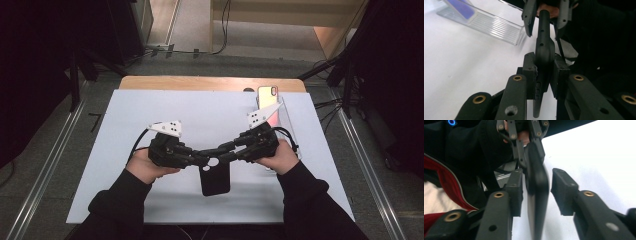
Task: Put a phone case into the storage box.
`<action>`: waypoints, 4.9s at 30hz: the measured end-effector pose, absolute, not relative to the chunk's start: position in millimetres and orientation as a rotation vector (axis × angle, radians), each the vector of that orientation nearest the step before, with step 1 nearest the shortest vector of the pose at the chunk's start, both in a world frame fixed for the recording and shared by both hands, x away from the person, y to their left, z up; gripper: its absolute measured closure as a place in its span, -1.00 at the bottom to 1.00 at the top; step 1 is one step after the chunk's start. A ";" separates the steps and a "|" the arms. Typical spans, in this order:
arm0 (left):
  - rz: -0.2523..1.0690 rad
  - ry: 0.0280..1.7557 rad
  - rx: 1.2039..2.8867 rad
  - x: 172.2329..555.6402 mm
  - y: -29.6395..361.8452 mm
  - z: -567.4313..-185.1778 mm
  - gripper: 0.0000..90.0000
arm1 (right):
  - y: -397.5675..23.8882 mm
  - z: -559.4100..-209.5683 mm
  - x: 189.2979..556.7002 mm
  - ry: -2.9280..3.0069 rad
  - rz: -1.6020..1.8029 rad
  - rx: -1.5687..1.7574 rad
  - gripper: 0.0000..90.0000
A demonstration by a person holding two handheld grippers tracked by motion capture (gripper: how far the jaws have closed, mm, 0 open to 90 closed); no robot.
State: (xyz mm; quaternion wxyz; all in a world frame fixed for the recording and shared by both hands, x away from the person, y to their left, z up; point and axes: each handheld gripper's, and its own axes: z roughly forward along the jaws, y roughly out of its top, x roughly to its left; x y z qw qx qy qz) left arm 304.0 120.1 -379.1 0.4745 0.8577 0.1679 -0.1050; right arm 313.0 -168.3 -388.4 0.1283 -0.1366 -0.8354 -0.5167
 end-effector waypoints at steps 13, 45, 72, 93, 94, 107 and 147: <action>-0.126 0.542 2.103 308.6 129.1 -370.7 0.73 | -168.8 -399.3 314.1 -2.485 -1.590 -0.659 -0.30; 0.056 0.870 2.018 316.8 127.5 -363.9 0.72 | -153.2 -407.4 306.1 -2.438 -1.706 -1.151 -1.00; 0.050 0.956 2.024 326.2 96.8 -363.9 0.72 | -122.6 -416.7 300.9 -2.473 -1.727 -1.352 -1.00; 0.076 0.914 2.011 316.2 80.8 -361.4 0.72 | -112.5 -422.5 303.9 -2.558 -1.691 -1.409 -0.78; 0.077 0.913 2.011 316.2 80.7 -361.3 0.72 | -113.0 -422.5 304.3 -2.566 -1.696 -1.406 -0.78; 0.059 0.907 1.991 316.6 86.1 -354.9 0.30 | -117.1 -421.1 303.8 -2.535 -1.692 -1.374 -0.72; -0.024 0.748 2.070 303.0 151.9 -420.6 -0.30 | -175.8 -396.6 315.5 -2.544 -1.672 -1.258 -0.72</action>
